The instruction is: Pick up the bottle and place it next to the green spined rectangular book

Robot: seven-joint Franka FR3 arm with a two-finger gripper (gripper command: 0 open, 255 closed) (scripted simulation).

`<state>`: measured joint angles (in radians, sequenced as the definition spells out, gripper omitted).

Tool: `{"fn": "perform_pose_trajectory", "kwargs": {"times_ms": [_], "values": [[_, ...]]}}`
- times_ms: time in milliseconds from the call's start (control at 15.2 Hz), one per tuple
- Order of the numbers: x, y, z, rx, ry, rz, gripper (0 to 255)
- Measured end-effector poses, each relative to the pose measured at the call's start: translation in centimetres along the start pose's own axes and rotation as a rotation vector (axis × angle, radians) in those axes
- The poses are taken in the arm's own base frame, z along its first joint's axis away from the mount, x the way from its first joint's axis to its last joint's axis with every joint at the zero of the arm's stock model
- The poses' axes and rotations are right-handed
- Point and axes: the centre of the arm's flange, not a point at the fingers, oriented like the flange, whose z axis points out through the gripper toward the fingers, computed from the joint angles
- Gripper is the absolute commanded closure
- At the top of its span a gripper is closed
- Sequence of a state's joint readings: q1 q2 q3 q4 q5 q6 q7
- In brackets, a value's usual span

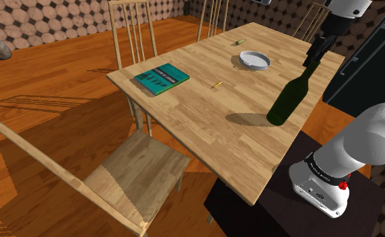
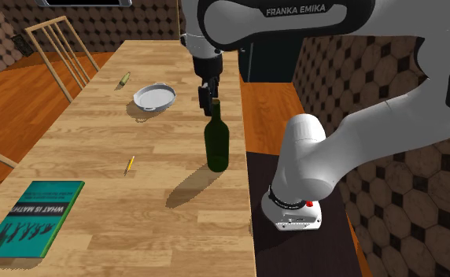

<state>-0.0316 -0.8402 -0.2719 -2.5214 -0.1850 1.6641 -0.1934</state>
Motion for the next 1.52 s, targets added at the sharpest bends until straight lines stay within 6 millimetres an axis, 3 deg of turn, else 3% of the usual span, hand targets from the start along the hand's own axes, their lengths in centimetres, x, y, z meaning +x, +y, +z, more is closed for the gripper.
{"fn": "perform_pose_trajectory", "kwargs": {"times_ms": [462,528,1188,1518], "values": [[-0.1,-0.1,0.8,0.000,0.001,0.000,0],[-0.1,-0.1,0.8,0.000,0.001,0.000,255],[-0.1,-0.1,0.7,0.000,0.001,0.000,255],[-0.2,-0.2,-1.4,0.000,0.001,0.000,255]]}}
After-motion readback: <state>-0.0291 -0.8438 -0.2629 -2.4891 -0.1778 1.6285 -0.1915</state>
